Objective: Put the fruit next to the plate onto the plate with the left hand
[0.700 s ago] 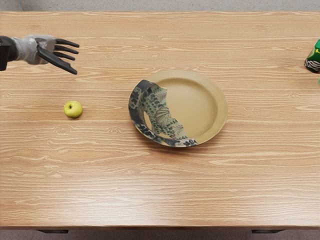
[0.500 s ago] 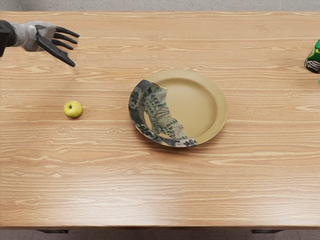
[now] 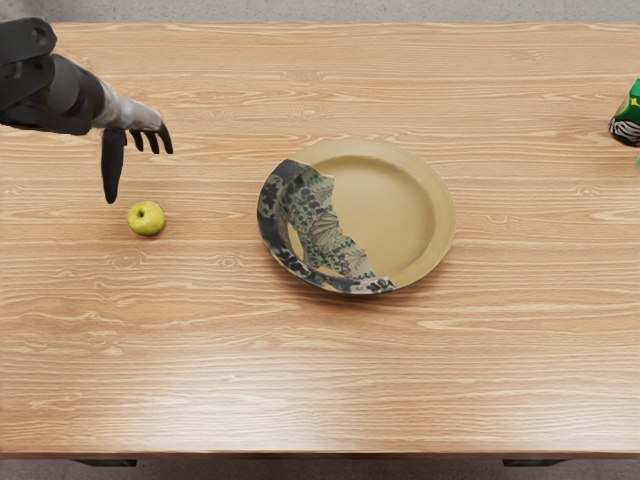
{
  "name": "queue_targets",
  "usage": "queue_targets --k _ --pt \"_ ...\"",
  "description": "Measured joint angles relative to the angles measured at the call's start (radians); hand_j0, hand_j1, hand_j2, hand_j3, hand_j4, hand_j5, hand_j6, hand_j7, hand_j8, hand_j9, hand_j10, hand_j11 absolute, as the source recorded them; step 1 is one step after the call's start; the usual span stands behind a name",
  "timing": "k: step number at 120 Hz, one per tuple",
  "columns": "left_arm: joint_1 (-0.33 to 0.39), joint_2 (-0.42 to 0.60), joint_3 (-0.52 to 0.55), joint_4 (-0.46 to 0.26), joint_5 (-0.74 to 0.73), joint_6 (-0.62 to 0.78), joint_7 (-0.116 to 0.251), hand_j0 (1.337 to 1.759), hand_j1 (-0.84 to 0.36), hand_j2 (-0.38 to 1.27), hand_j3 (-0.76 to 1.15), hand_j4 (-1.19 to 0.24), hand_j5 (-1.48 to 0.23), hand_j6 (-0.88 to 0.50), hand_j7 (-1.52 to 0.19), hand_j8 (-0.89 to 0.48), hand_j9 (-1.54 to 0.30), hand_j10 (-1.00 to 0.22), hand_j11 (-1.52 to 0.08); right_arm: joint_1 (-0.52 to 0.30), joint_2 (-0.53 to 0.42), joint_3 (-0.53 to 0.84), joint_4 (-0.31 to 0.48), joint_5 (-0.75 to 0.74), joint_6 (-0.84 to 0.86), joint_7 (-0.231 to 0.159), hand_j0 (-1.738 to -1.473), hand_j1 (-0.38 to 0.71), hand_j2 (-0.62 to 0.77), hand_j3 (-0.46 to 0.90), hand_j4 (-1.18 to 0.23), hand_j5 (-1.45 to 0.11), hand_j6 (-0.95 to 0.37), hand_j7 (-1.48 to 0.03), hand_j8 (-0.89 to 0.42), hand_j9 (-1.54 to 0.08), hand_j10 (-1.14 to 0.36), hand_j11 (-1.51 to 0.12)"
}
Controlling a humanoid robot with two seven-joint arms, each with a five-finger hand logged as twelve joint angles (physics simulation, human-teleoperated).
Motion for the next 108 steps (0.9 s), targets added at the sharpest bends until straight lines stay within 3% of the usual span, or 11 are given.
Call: queue_targets --k 14,30,58,108 --pt "-0.023 0.040 0.086 -0.155 0.038 0.194 0.010 1.658 0.06 0.05 0.00 -0.24 -0.31 -0.24 -0.31 -0.24 -0.31 -0.24 -0.31 0.000 0.000 0.000 0.000 0.000 0.000 0.000 -1.658 -0.31 -0.01 0.00 -0.04 -0.05 -0.04 -0.05 -0.04 -0.05 -0.04 -0.05" --pt "-0.006 0.038 0.147 -0.220 0.019 0.305 0.013 1.658 0.06 0.05 0.00 -0.24 -0.31 -0.24 -0.31 -0.24 -0.31 -0.24 -0.31 0.000 0.000 0.000 0.000 0.000 0.000 0.000 -1.658 -0.31 -0.01 0.00 -0.04 -0.05 -0.04 -0.05 -0.04 -0.05 -0.04 -0.05" --pt "0.015 0.032 0.237 -0.238 -0.104 0.450 0.013 1.658 0.06 0.05 0.00 -0.24 -0.31 -0.24 -0.31 -0.24 -0.31 -0.24 -0.31 0.000 0.000 0.000 0.000 0.000 0.000 0.000 -1.658 -0.31 -0.01 0.00 -0.04 -0.05 -0.04 -0.05 -0.04 -0.05 -0.04 -0.05" --pt "0.071 -0.012 0.278 -0.205 -0.134 0.654 0.010 1.658 0.06 0.05 0.00 -0.25 -0.32 -0.25 -0.32 -0.25 -0.32 -0.25 -0.32 0.000 0.000 0.000 0.000 0.000 0.000 0.000 -1.658 -0.31 -0.01 0.00 -0.04 -0.05 -0.04 -0.05 -0.04 -0.05 -0.04 -0.05"
